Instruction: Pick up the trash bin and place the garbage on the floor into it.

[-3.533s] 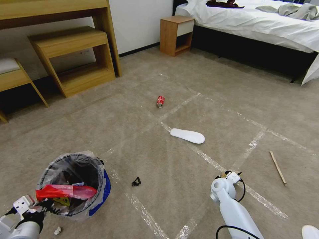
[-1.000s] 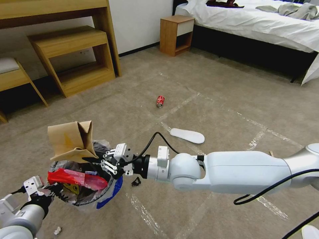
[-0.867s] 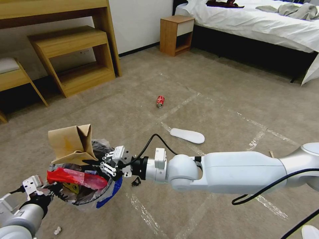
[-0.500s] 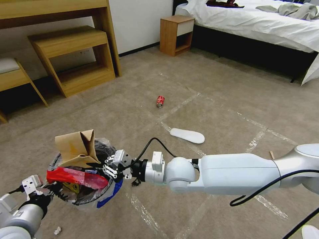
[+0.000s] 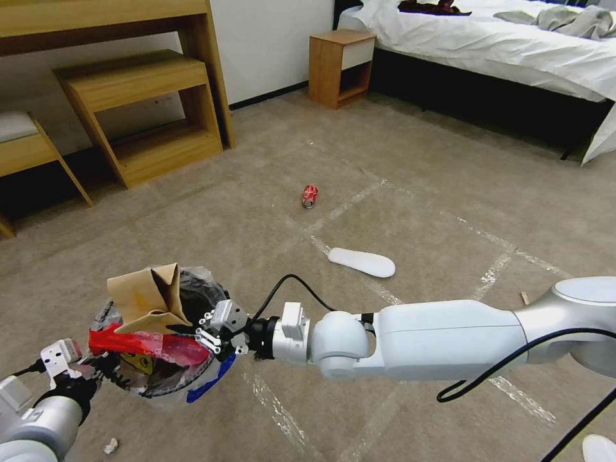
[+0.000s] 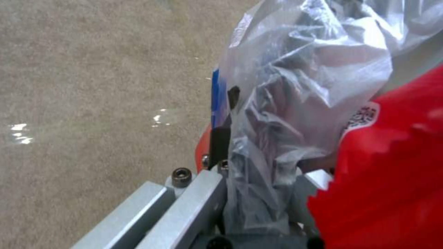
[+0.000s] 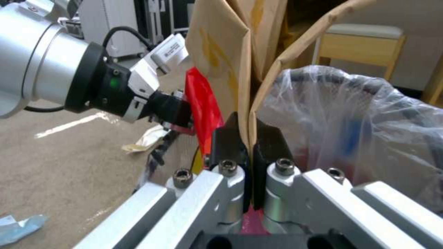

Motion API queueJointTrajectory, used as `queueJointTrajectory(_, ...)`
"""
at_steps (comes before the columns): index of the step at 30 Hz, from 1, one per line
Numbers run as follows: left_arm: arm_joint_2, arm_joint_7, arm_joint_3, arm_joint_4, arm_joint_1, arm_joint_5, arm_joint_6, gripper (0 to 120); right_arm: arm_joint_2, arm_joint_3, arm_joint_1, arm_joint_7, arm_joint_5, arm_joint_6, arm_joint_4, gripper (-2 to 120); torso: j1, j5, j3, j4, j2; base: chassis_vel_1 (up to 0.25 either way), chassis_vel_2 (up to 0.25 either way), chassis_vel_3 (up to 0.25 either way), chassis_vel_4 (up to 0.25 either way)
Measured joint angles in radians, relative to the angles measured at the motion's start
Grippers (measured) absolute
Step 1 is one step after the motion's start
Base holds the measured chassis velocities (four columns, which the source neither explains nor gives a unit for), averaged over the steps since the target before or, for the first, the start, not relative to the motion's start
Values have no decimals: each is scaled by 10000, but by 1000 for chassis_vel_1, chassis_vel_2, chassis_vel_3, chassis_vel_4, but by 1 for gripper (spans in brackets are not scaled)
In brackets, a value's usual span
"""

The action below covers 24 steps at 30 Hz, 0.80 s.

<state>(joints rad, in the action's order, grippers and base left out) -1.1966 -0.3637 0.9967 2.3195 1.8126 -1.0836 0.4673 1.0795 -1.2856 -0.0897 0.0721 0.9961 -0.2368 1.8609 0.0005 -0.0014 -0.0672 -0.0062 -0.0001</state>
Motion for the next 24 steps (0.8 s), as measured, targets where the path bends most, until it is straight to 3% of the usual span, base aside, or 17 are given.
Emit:
queueJointTrajectory(11,-65,11,-38,-7,-27,53,-15,0,198,-76,62,251,-61,60,-21,4,0,0,0,0,0,0,0,0,0)
queueJointTrajectory(24,-89,26,-55,-10,39,86,-19,0,136,50,192,271,-82,232,-32,51,0,1,0,0,0,0,0,0,0)
